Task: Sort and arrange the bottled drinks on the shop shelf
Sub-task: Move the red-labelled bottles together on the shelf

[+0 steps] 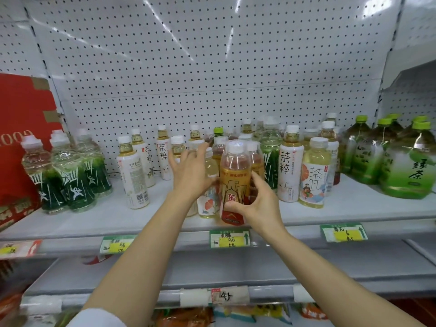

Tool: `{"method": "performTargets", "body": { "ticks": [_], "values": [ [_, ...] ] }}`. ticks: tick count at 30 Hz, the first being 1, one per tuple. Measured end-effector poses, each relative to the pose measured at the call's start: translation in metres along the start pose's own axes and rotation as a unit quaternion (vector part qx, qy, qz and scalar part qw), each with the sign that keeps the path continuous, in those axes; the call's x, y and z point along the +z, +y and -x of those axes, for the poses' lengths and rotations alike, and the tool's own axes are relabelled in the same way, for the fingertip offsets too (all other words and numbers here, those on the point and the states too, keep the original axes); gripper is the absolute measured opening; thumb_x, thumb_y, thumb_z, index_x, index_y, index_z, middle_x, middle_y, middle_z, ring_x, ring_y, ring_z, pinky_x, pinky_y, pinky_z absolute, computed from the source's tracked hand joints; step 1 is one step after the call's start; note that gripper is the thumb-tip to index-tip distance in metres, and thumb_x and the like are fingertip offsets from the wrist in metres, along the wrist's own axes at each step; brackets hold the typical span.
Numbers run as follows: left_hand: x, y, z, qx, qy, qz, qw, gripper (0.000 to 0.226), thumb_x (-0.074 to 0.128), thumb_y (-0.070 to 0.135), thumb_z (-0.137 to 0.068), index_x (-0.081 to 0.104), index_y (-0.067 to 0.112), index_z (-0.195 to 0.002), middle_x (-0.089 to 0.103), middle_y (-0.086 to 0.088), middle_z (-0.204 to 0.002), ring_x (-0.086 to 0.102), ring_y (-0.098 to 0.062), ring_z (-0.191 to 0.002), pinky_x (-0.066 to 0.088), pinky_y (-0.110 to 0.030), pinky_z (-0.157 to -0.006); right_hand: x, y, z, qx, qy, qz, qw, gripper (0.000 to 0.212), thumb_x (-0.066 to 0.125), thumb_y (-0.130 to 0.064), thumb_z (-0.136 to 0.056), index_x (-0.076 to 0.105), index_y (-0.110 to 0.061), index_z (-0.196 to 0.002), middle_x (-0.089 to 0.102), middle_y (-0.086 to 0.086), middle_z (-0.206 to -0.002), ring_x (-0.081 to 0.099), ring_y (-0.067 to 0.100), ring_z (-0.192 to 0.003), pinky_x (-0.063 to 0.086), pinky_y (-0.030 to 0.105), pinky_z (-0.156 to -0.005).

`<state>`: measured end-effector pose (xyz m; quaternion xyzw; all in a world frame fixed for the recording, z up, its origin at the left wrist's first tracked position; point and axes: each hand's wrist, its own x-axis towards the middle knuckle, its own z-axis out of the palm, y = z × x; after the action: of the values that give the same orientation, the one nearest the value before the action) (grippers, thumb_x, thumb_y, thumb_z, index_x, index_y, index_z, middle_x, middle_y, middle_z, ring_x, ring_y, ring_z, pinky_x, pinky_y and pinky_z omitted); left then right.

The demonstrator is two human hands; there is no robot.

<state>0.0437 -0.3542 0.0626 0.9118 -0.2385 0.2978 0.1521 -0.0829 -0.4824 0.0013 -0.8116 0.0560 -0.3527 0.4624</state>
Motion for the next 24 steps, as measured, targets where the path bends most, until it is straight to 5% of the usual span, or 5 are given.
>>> {"method": "performTargets", "body": {
  "ticks": [6,19,24],
  "values": [
    [-0.002,-0.02,-0.006,0.026,0.002,-0.01,1.0,0.093,0.074,0.06,-0.074,0.028,0.029,-0.148,0.064,-0.004,-0.128,0.042,-0.023,-0.137,-0.002,-0.059,-0.12,0.028,-0.006,-0.009,0.02,0.014,0.022,0.999,0.094,0.089,-0.036,-0.064,0.042,-0.026,-0.145,0.058,-0.009,-0.133,0.053,0.013,-0.123,0.049,0.043,-0.103],
    [0.005,-0.053,-0.007,0.078,0.022,-0.006,0.997,0.091,0.062,0.07,-0.076,0.025,0.027,-0.147,0.06,-0.004,-0.133,0.037,-0.023,-0.14,0.001,-0.063,-0.118,0.074,0.002,-0.026,0.083,0.054,0.096,0.99,0.095,0.082,-0.028,-0.076,0.027,-0.018,-0.153,0.047,0.0,-0.147,0.045,0.02,-0.134,0.039,0.04,-0.112],
    [0.005,-0.06,-0.001,0.094,0.03,0.023,0.995,0.084,0.059,0.057,-0.084,0.022,0.028,-0.153,0.041,-0.004,-0.15,0.023,-0.024,-0.146,0.006,-0.06,-0.12,0.065,0.0,-0.036,0.106,0.034,0.187,0.976,0.073,0.085,-0.04,-0.071,0.051,-0.019,-0.132,0.071,0.0,-0.113,0.068,0.021,-0.1,0.056,0.039,-0.088]
  ]
}}
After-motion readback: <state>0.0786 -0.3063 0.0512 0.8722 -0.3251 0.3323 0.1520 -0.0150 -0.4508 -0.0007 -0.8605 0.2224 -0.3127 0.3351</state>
